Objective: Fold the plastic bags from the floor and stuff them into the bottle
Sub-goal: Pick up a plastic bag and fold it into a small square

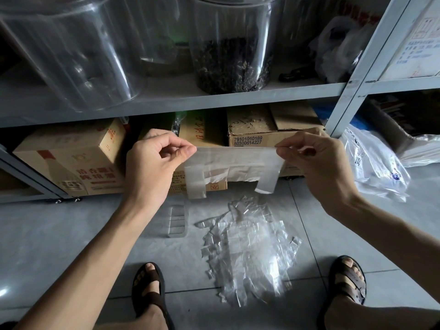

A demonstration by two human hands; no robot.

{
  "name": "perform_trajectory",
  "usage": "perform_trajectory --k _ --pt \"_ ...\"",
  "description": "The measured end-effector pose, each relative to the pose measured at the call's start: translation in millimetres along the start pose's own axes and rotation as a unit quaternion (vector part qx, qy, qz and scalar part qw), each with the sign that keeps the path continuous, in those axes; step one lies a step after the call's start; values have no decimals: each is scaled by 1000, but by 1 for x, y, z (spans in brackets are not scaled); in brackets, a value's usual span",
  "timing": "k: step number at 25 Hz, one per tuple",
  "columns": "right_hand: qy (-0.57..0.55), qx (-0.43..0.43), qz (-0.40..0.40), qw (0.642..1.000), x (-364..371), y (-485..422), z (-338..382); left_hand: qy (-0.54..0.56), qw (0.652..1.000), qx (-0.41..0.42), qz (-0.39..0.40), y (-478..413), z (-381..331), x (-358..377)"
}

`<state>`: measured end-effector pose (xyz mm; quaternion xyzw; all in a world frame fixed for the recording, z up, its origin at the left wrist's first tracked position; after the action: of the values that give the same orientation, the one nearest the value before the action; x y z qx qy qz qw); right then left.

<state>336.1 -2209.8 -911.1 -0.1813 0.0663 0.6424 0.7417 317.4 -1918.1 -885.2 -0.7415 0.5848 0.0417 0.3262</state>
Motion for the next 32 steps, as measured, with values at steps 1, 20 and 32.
perform_trajectory --k 1,20,32 --pt "2 -8 8 1000 1 -1 1 10 1000 0 7 -1 0 1" --pt "82 -96 37 991 14 4 33 92 985 -82 124 -5 13 0" --pt "179 -215 132 951 53 21 42 -193 930 68 306 23 -15 85"
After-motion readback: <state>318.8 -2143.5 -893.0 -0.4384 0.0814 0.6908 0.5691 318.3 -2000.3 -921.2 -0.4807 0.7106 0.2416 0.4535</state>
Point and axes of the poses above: each hand's wrist, its own y-axis away from the middle knuckle, its own x-axis out of the palm, z = x × y, the point moved 10 cm from there along -y, towards the middle knuckle, and after that the axes turned 5 degrees about x, right-handed, at the moved point
